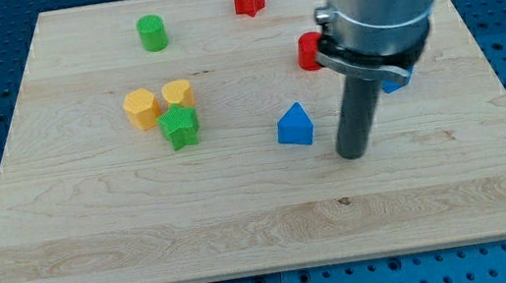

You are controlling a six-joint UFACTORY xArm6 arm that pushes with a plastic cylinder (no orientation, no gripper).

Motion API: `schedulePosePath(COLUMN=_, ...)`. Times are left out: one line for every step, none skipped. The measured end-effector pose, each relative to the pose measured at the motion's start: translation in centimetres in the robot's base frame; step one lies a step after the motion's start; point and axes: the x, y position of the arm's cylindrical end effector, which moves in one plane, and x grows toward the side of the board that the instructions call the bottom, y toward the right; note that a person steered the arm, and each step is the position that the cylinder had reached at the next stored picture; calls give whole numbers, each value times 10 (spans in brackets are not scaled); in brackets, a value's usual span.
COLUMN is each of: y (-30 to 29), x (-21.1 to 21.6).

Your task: Move the blue triangle to the right of the green star

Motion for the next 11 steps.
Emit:
schedulePosePath(y=-5, x=-26)
schedulePosePath(y=-26, x=-32)
schedulePosePath(y=-53, x=-32)
schedulePosePath(y=-71, x=-32)
schedulePosePath(y=-90, x=-31)
schedulePosePath(y=-86, x=6)
schedulePosePath(y=-85, x=20)
schedulePosePath(y=-111, x=10)
schedulePosePath(y=-111, x=-12)
schedulePosePath(y=-119, x=-12)
schedulePosePath(y=-128, x=-26)
